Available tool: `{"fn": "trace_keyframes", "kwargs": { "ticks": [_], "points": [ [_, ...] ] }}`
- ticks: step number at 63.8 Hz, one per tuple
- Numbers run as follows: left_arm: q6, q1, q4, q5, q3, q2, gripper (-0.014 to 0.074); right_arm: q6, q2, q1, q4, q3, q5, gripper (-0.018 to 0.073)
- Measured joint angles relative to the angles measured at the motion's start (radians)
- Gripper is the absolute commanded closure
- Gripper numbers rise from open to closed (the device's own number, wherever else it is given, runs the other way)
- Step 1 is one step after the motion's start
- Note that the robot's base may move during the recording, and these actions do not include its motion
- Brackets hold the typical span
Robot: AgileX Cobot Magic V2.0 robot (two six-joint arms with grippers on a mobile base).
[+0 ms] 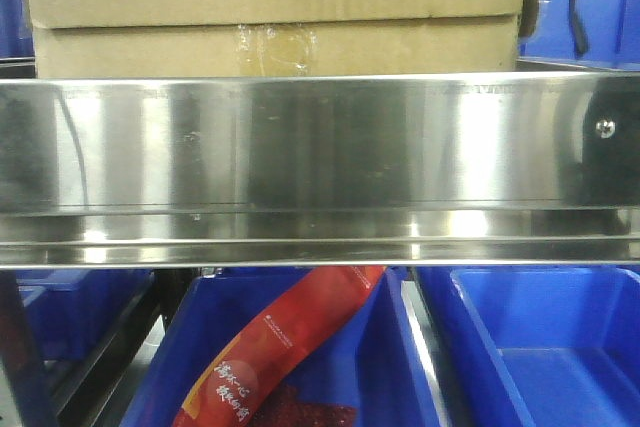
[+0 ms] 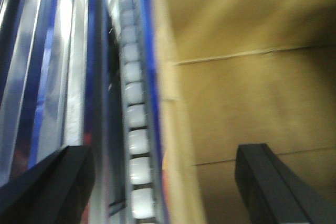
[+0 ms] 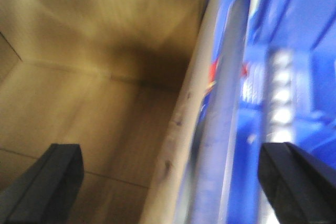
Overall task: Grab carton from right shelf to conveyor
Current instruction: 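Pinch the carton's side walls with both grippers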
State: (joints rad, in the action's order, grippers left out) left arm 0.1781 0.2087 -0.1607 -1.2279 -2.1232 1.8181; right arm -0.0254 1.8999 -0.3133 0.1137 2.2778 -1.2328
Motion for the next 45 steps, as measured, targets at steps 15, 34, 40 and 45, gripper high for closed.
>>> {"fn": "trace_keyframes", "kwargs": {
  "ticks": [15,34,40,45],
  "points": [
    [0.0,-0.004,-0.004,0.0,0.0,0.024,0.0141,0.0,0.039,-0.001,0.014,0.0,0.0,0.0027],
    [0.0,-0.004,-0.004,0.0,-0.002,0.037,0.0451,0.0,0.073,-0.001,0.011,0.004,0.0,0.0652],
    [0.002,-0.004,0.018,0.0,-0.004,0.037,0.0638,-0.005,0.075,-0.001,0.001,0.004,0.005,0.062],
    [0.005,-0.001,0.017,0.0,-0.004,0.037,0.0596,-0.005,0.075,-0.002,0.001,0.004,0.005,0.0628]
  ]
}}
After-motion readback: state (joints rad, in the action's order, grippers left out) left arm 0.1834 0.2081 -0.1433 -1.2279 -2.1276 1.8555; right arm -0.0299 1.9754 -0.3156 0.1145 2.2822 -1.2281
